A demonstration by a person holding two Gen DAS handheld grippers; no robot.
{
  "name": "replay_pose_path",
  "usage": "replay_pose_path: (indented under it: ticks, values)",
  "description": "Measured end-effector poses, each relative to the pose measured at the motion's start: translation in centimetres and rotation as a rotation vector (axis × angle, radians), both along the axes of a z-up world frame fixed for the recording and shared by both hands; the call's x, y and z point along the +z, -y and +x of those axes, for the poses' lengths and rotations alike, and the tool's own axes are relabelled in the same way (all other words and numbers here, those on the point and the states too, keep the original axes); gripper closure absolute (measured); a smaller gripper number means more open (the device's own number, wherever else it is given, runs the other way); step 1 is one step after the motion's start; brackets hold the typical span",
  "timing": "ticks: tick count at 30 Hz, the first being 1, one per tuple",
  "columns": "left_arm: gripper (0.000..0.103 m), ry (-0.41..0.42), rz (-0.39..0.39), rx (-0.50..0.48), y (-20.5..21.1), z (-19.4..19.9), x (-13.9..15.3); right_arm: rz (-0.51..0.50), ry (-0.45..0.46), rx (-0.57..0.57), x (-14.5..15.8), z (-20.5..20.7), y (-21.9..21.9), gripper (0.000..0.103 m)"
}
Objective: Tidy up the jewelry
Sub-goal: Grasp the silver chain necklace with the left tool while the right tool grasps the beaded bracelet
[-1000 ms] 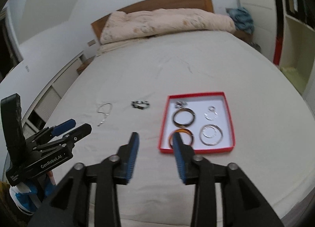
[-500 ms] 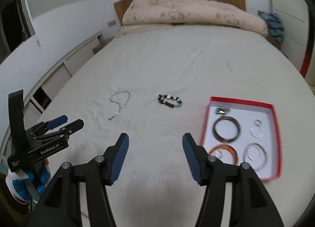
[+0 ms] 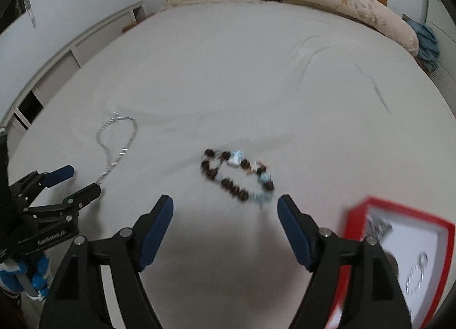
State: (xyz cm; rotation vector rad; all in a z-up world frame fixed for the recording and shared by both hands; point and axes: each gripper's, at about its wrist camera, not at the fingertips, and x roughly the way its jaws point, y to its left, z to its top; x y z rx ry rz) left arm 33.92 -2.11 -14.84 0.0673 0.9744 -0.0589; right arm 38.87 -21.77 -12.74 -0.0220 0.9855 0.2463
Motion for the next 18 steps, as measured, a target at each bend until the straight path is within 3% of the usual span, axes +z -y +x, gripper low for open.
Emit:
replay_pose_path:
  ticks: [9, 11, 15, 18]
  values:
    - [0.028, 0.011, -0.019, 0.014, 0.0, 3.3, -0.9, -0.080, -0.020, -0.001, -3.6, 4.5, -0.8, 0.025]
    - [0.032, 0.013, -0.032, 0.025, -0.1, 3.9, -1.1, -0.052, -0.026, -0.033, -3.7, 4.8, -0.1, 0.024]
    - [0.053, 0.022, -0.045, 0.027, 0.4, 3.8, -0.7, -0.023, -0.031, -0.054, -3.8, 4.2, 0.3, 0.027]
    - [0.070, 0.019, -0.052, 0.011, 0.7, 3.4, -0.6, -0.004, -0.027, -0.063, -3.6, 3.2, 0.4, 0.054]
